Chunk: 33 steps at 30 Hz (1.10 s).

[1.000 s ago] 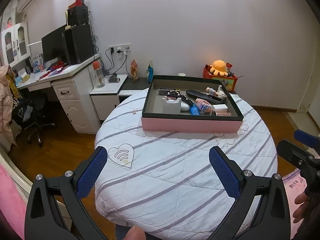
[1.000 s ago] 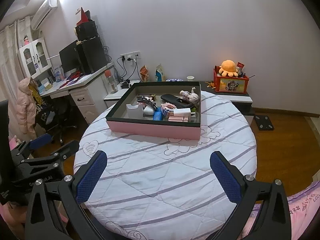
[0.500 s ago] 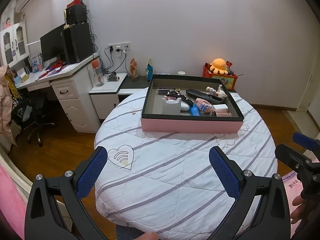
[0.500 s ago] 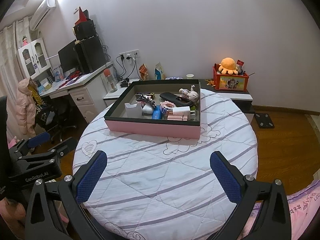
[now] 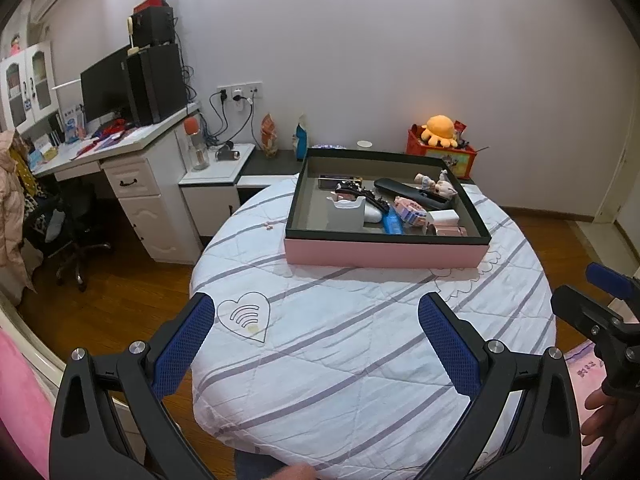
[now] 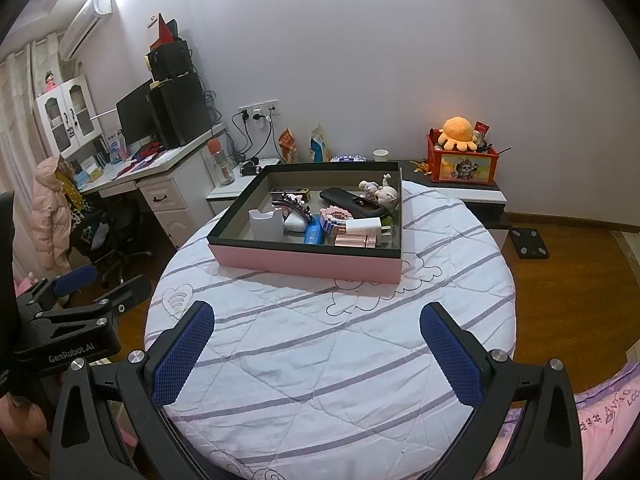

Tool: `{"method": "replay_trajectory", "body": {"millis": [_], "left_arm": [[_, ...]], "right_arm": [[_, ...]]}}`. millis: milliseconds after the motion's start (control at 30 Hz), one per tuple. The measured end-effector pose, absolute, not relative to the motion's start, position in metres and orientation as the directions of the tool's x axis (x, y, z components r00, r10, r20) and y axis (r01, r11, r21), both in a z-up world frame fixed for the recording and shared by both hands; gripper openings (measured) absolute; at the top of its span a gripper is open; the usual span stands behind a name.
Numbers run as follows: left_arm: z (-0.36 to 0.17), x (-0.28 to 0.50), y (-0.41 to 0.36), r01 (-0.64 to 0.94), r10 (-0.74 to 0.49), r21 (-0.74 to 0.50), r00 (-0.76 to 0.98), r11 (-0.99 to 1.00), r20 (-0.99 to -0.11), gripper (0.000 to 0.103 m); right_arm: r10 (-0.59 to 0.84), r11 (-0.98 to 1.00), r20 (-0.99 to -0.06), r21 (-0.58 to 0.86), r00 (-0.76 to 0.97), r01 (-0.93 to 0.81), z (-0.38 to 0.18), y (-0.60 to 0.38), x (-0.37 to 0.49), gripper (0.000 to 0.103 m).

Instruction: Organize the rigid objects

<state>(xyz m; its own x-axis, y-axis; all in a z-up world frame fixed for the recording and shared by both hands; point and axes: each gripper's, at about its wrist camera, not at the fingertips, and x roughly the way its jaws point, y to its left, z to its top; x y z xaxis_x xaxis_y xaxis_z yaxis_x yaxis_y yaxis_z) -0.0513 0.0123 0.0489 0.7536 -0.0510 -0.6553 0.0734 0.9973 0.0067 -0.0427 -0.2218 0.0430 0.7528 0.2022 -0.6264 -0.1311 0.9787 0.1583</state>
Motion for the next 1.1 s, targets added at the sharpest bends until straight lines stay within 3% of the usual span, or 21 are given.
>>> {"method": "replay_trajectory", "body": {"millis": [1100], "left_arm": [[0.065, -0.058, 0.011, 0.08, -0.053, 0.015, 0.777, 0.997, -0.627, 0.103]], "right_arm": [[0.202, 0.979, -0.613, 0.148, 0.764, -0.14, 0.057, -0.215, -0.041, 0.103]]}}
